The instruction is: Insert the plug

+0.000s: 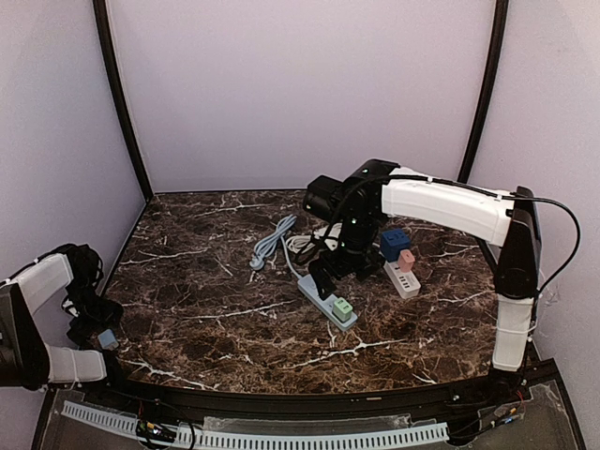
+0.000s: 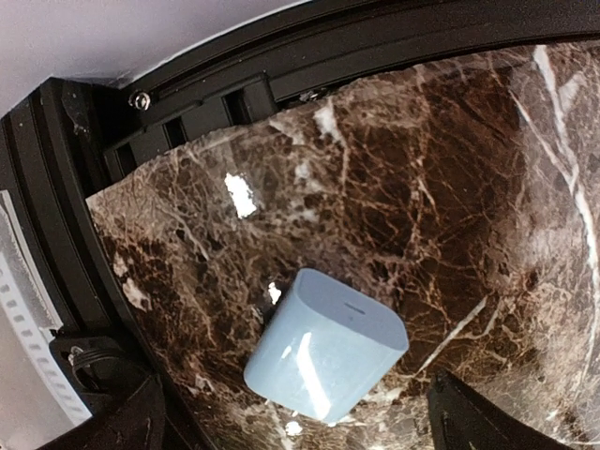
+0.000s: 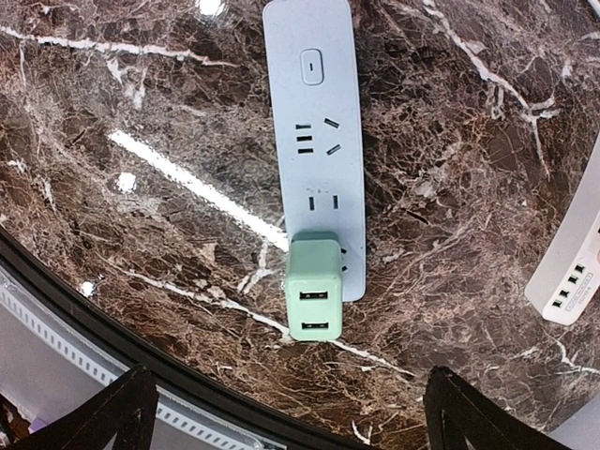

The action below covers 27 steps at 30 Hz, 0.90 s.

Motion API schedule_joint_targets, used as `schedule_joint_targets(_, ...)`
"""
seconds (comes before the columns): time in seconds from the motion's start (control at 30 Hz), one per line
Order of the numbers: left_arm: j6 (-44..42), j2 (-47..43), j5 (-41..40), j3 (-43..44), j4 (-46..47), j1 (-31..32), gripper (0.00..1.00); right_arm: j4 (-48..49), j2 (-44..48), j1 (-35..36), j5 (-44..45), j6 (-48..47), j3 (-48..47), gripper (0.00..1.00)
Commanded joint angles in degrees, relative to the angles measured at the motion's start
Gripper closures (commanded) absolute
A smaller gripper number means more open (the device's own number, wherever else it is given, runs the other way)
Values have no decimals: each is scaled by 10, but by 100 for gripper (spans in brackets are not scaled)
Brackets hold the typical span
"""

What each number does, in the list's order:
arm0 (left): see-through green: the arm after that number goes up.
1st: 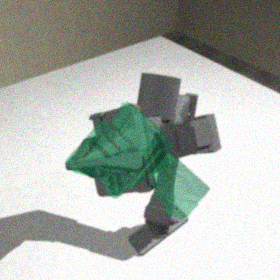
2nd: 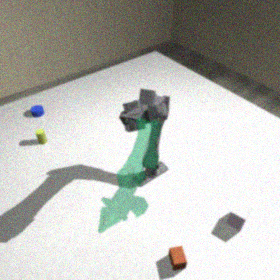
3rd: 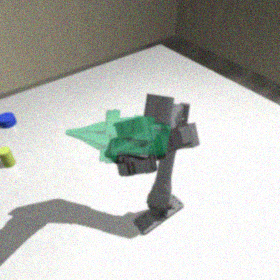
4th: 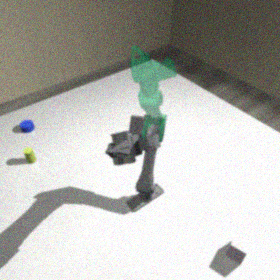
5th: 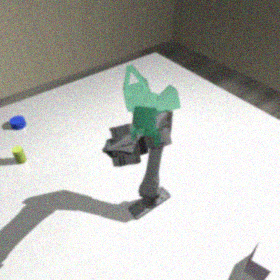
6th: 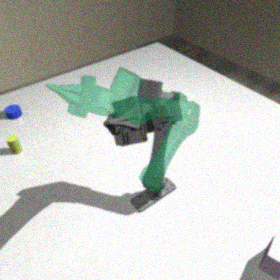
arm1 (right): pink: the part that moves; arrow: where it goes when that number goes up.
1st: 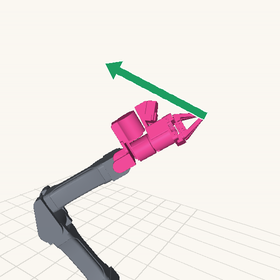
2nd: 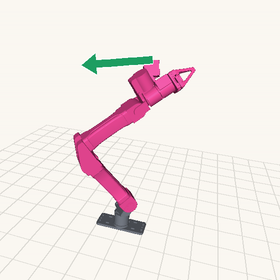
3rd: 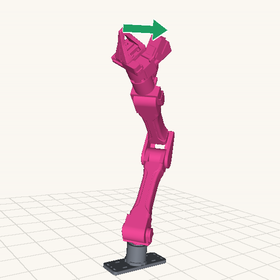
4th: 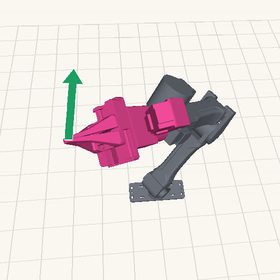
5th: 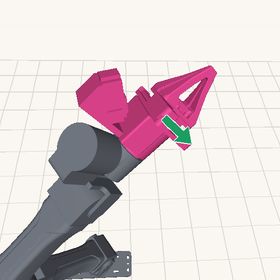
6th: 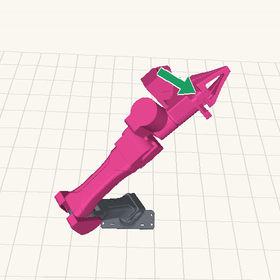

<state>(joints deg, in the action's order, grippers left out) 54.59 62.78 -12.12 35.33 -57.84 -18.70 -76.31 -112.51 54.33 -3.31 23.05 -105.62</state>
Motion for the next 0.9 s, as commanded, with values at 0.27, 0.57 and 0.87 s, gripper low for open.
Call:
schedule_joint_targets(0.27,-85,116,39,14,49,-52,11,25,-12,-3,0,16,8,1)
schedule_joint_targets(0.57,-115,177,34,43,66,-54,37,27,-8,-7,30,15,17,1)
schedule_joint_targets(0.87,-107,198,45,55,80,-30,64,30,-6,-25,48,14,16,1)
